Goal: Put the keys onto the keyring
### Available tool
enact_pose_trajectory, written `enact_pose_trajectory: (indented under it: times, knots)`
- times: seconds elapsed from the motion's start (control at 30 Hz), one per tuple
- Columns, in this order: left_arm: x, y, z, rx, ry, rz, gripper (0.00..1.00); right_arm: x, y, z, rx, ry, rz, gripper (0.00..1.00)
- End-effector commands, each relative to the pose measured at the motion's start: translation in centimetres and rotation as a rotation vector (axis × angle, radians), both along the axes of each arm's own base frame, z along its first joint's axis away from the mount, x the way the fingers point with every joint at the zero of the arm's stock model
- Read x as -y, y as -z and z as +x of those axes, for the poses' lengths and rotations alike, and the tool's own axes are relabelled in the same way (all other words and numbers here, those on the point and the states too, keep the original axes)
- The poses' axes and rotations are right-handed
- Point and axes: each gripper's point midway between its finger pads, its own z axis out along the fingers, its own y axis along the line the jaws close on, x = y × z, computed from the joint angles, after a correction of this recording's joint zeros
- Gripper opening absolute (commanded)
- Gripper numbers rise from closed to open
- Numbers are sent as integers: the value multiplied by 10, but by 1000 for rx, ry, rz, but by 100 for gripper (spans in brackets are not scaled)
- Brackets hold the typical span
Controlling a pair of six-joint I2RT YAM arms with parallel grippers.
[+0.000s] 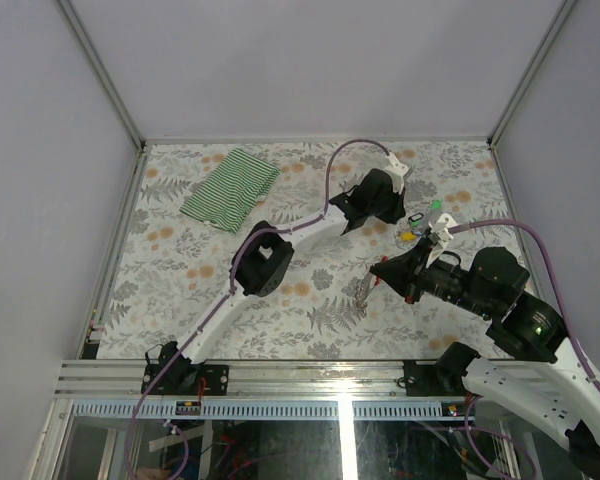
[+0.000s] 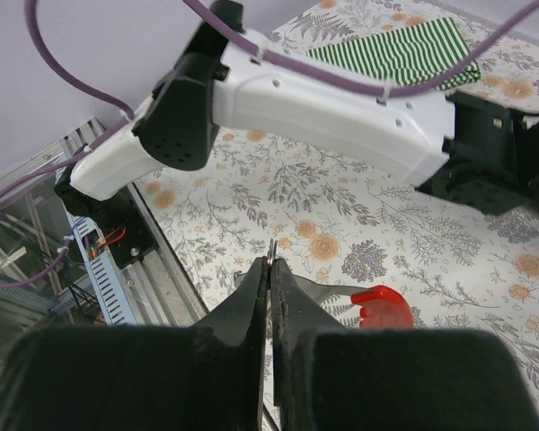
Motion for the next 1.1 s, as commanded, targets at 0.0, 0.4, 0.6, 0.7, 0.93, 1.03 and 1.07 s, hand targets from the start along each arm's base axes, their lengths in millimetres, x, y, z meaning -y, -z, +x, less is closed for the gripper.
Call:
enact_pose_trajectory:
  times: [0.0,0.4,0.6,0.7,0.93,1.03,1.07]
  knots:
    - [-5,-103,13,188,33,-99,0,1,-23,2,65,14,51,0]
    - [-7,-69,5,80,71,-96,41,2,-22,2,65,17,45,0]
    - [4,-53,10,31,61,-133,48,2,-21,2,63,18,43,0]
    - [9,-45,15,14,42,-160,50,2,-20,3,63,18,43,0]
    - [14,-29,23,-44,-6,-240,49,4,-21,2,69,21,44,0]
    - [16,-23,25,-67,-23,-263,48,4,-21,2,70,24,40,0]
    - [16,-22,25,-74,-26,-268,48,4,-20,2,70,24,40,0]
